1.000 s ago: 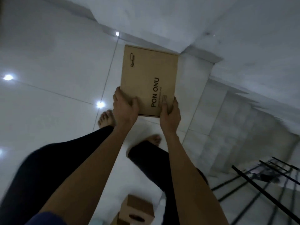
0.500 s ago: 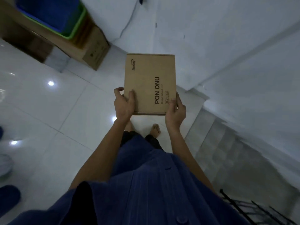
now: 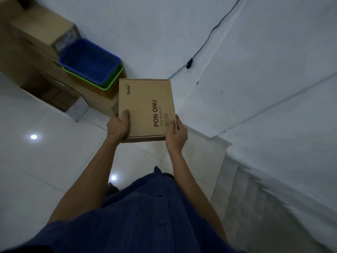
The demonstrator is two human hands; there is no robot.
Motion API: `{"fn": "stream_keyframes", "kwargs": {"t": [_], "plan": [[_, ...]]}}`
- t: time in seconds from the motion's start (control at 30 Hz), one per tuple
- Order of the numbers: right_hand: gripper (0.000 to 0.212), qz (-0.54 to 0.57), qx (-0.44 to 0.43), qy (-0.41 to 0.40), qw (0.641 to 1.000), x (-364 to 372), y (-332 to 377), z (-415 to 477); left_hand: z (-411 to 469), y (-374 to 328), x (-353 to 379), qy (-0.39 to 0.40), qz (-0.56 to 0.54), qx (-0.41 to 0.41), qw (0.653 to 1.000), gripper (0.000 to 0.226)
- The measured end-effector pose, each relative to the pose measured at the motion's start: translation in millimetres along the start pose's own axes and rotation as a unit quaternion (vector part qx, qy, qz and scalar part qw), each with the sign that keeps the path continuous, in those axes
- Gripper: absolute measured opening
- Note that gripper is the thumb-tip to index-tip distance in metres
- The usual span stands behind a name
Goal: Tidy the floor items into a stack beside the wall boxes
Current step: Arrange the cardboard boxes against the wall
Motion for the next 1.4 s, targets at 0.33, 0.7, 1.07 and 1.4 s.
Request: {"fn": "stream_keyframes", "kwargs": {"t": [0.33,0.7,1.07,1.4], "plan": [[0.036,0.015,-0.004,0.014,1.000,158.1,60.2,-19.7,104.6,-12.0,-138.0,0.016,-0.013,0.031,0.999,0.067],[0.033,0.045,0.042,0.012,0.998,377.8,148.4,82.0,328.2,-94.5,-234.3,0.000,0.007,0.055,0.998,0.058],[0.070,0.044,0.165,0.009,0.985,545.3,203.3,117.1,505.4,-119.4,-306.4,0.007,0.034,-0.007,0.999,0.065],[0.085,0.322,0.366,-0.078,0.870,789.3,266.9,59.8,663.9,-129.9,-415.4,0.049,0.065,0.002,0.997,0.059]]}}
Point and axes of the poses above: each hand's wrist, its own z-axis towards the middle knuckle, its own x-axis out of the palm, y = z × x, the point moved 3 cm from there along z, towards the middle knuckle, and after that the axes turned 1 degree about z, right-handed, at the moved point
